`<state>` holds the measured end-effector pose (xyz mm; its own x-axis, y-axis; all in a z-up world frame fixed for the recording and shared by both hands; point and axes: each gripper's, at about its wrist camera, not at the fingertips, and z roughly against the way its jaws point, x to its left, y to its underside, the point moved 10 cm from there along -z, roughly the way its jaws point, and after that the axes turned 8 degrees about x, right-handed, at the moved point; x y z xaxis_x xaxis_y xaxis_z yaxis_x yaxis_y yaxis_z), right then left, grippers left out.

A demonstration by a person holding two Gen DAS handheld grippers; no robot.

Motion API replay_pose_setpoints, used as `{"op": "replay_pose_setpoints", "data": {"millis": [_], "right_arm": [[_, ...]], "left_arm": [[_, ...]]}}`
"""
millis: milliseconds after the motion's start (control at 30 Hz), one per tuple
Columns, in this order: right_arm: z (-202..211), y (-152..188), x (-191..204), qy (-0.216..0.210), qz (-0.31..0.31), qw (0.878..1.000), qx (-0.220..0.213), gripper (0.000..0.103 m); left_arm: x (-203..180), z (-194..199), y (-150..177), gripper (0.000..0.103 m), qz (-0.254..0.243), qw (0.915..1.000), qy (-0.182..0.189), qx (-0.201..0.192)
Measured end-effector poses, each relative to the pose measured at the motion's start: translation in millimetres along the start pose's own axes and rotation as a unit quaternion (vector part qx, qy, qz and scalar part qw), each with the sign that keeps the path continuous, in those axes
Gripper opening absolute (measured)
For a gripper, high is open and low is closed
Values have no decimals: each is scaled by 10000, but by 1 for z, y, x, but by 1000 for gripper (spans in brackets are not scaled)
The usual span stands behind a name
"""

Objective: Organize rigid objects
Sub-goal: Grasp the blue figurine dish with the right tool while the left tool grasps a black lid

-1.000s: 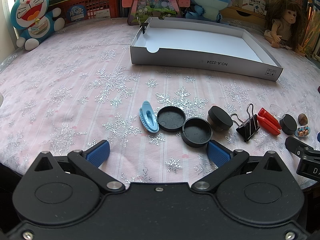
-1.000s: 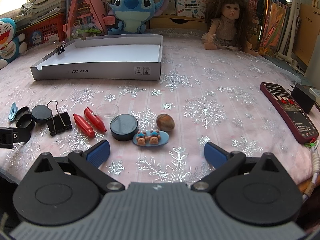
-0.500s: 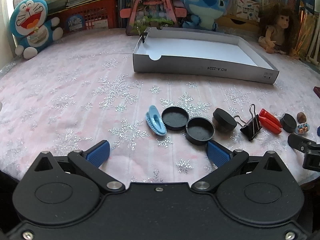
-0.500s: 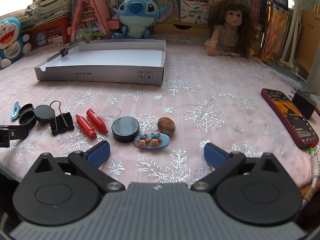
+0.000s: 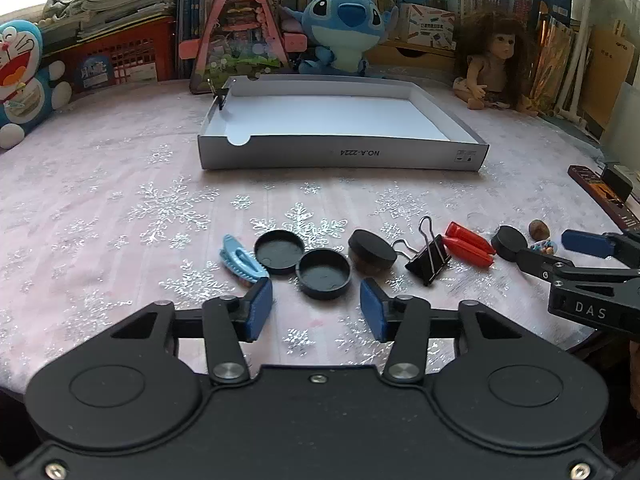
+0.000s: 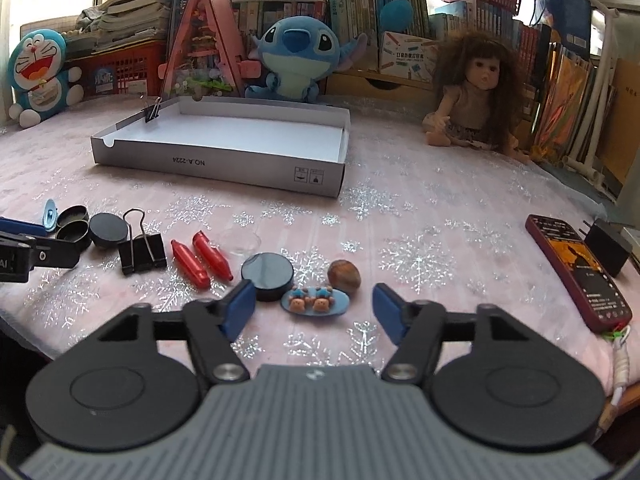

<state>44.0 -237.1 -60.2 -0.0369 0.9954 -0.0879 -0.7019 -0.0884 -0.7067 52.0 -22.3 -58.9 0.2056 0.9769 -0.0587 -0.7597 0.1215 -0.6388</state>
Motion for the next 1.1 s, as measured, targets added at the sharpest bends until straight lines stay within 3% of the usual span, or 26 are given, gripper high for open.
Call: {"op": "replay_pose_setpoints", "data": {"millis": [300, 400, 467, 833, 1100], "right_arm": [[-6, 2, 3, -70, 27, 10000, 40, 54], [-7, 2, 4, -136, 40, 9999, 35, 48], [-6, 2, 6, -197, 68, 9998, 29, 43], [6, -9, 6, -356, 36, 9993, -44, 42], [12, -33, 0, -393, -34, 9990, -203, 42]], "left_arm": [[-6, -10, -6, 38, -129, 9999, -18, -64], [-9, -14, -7, 30, -162, 9998, -3, -103], [-9, -15, -8, 30, -167, 9998, -19, -138], [-9, 0, -17, 30, -112, 9994, 83, -310], [7, 11, -47, 30, 148, 9987, 215, -443]]}}
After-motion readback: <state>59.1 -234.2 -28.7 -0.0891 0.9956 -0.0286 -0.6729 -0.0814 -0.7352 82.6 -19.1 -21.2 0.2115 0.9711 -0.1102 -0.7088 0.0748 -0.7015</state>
